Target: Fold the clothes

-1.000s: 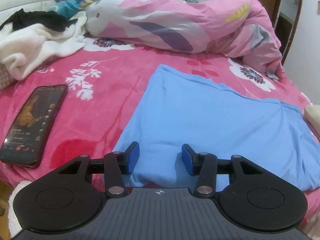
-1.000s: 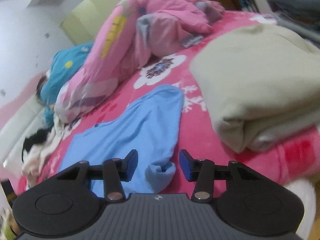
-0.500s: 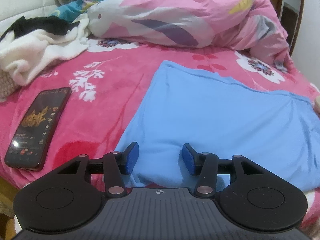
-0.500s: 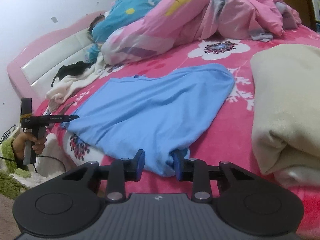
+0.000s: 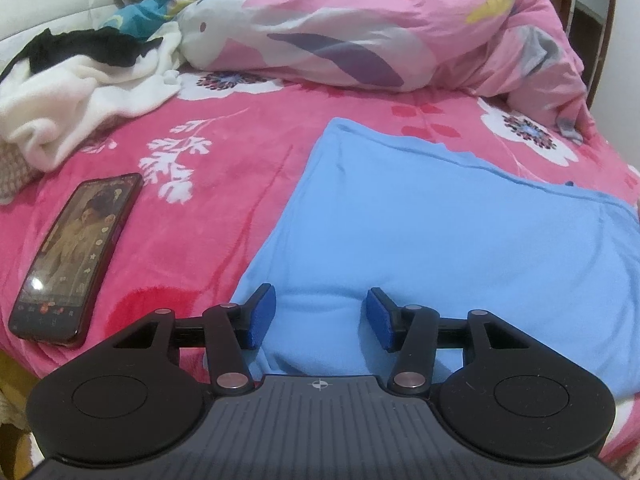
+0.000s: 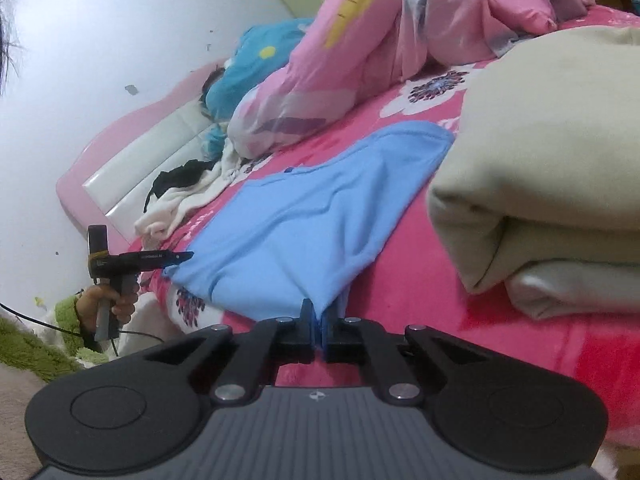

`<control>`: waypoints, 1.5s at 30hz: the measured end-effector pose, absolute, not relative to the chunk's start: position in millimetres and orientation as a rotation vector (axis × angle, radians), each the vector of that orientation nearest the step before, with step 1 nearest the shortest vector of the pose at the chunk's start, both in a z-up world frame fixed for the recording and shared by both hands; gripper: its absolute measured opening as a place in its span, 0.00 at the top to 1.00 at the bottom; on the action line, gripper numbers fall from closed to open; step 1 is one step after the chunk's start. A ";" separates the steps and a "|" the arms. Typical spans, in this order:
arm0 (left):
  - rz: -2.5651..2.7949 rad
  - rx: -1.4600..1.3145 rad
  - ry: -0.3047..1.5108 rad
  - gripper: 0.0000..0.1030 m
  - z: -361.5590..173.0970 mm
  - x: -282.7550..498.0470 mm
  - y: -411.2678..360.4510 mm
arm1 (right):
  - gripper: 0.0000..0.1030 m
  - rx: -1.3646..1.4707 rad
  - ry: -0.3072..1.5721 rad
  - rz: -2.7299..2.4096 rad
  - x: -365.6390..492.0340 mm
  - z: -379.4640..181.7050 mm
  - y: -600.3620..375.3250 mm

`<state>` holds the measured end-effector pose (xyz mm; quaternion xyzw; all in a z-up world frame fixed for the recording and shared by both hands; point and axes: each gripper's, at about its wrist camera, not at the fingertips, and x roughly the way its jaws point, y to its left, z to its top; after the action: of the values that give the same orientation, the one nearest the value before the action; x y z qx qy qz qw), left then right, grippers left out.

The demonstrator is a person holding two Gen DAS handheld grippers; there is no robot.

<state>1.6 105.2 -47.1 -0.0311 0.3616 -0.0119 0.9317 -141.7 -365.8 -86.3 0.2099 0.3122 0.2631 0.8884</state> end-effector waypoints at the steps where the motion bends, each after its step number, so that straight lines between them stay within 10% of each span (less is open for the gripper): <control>1: -0.028 -0.059 0.741 0.50 -47.2 1.9 105.4 | 0.97 0.421 0.652 0.543 -142.1 -87.0 -363.0; 26: -0.108 -0.082 0.680 0.49 -53.8 -4.8 118.8 | 0.93 0.168 0.587 0.136 -91.4 -28.7 -290.3; 29: -0.114 -0.093 0.672 0.49 -54.7 -5.3 120.7 | 0.65 0.265 0.619 0.079 -48.6 -31.3 -293.5; 45: -0.183 -0.138 0.625 0.46 -61.3 -9.3 132.3 | 0.63 0.536 0.789 -0.142 76.9 -75.6 -335.4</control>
<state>-9.3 132.3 -61.3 -0.0676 0.3068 -0.0897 0.9451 76.9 -335.4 -75.6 0.2578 0.3792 -0.0681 0.8861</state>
